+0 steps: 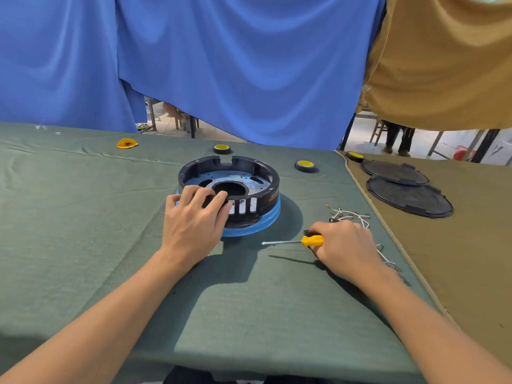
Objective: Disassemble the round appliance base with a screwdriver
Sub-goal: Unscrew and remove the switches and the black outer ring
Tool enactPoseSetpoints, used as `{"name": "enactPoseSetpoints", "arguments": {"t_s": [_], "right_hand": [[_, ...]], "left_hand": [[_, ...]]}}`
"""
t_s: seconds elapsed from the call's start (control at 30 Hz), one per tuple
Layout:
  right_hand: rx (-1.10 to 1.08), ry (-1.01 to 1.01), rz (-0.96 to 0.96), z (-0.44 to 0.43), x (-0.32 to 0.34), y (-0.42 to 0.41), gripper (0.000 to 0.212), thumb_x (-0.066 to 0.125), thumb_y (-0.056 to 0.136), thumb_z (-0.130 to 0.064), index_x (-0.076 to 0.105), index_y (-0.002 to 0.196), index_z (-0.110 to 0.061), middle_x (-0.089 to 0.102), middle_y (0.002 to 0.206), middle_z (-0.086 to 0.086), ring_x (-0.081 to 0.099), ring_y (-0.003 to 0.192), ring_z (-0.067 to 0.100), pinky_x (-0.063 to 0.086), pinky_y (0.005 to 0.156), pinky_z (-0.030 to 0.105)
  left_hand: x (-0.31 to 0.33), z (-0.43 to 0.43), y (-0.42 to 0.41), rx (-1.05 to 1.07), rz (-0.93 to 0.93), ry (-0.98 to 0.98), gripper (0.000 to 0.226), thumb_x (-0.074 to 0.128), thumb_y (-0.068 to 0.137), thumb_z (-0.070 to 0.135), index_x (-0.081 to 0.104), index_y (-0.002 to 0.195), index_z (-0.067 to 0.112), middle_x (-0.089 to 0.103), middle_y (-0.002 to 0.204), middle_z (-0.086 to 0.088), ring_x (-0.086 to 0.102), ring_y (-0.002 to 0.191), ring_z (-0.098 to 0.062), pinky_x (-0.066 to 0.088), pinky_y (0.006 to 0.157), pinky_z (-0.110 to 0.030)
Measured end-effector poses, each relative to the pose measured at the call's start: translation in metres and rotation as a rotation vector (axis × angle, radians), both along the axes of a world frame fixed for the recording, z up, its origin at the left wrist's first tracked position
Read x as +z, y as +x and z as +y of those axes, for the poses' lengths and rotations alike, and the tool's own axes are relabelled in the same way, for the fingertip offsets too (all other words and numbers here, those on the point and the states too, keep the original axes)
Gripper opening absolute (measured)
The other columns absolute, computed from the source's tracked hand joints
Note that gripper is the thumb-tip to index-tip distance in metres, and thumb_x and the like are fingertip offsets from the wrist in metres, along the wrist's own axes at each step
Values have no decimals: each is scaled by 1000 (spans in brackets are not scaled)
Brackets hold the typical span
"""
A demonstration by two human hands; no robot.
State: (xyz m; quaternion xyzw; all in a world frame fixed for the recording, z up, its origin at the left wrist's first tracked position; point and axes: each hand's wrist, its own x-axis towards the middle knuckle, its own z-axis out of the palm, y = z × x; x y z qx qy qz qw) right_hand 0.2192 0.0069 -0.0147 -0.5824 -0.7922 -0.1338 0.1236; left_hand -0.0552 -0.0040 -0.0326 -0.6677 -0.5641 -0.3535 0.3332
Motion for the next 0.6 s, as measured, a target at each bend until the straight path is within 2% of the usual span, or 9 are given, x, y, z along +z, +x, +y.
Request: {"name": "enactPoseSetpoints", "arguments": {"t_s": [0.1, 0.17, 0.23, 0.3, 0.4, 0.47, 0.53, 0.6], "right_hand": [[25, -54, 96, 1, -2, 5, 24, 54, 87, -48, 68, 102, -34, 70, 92, -1, 61, 90, 26, 46, 69, 32], [39, -74, 218, 3, 1, 7, 28, 55, 88, -49, 70, 81, -26, 68, 77, 2, 60, 80, 29, 46, 64, 33], [65, -68, 385, 6, 7, 4, 48, 53, 90, -51, 56, 57, -17, 56, 57, 2, 54, 65, 30, 45, 58, 37], [108, -39, 574, 10, 14, -4, 55, 52, 91, -50, 43, 48, -18, 44, 46, -2, 48, 55, 27, 43, 56, 38], [218, 31, 630, 19, 24, -24, 47, 50, 94, -46, 45, 52, -25, 46, 53, -4, 46, 58, 23, 39, 59, 35], [284, 23, 596, 29, 28, -41, 27, 51, 95, -41, 66, 75, -30, 62, 80, 0, 54, 80, 23, 42, 71, 32], [294, 1, 555, 40, 31, -57, 24, 53, 95, -39, 70, 103, -24, 63, 109, -2, 52, 102, 21, 39, 83, 30], [310, -60, 479, 50, 34, -69, 24, 51, 96, -40, 67, 102, -24, 60, 109, -7, 48, 107, 20, 39, 85, 32]], "left_hand": [[0, -1, 2, 0, -32, -19, 26, 56, 95, 30, 72, 104, 12, 68, 101, -10, 62, 101, -33, 46, 70, -44], [-1, -1, 3, -17, -83, -63, 30, 53, 95, 31, 72, 106, 11, 66, 106, -14, 59, 106, -35, 48, 66, -44], [-1, 0, 7, -26, -156, -117, 35, 49, 96, 35, 71, 110, 12, 64, 111, -16, 56, 111, -35, 50, 65, -44], [-2, 1, 10, -29, -205, -139, 34, 51, 95, 34, 70, 113, 13, 63, 114, -15, 55, 114, -33, 52, 66, -45], [-2, 3, 11, -60, -226, -127, 25, 57, 95, 27, 71, 109, 11, 64, 113, -14, 56, 114, -32, 54, 64, -44], [-2, 3, 9, -70, -225, -135, 20, 60, 95, 23, 69, 105, 10, 63, 112, -10, 56, 113, -29, 55, 60, -41], [-2, 3, 7, -97, -233, -158, 19, 60, 94, 22, 67, 106, 8, 63, 113, -7, 55, 115, -26, 56, 61, -39], [-3, 3, 3, -149, -252, -181, 20, 59, 95, 20, 66, 107, 6, 62, 116, -7, 53, 119, -25, 56, 73, -39]]}}
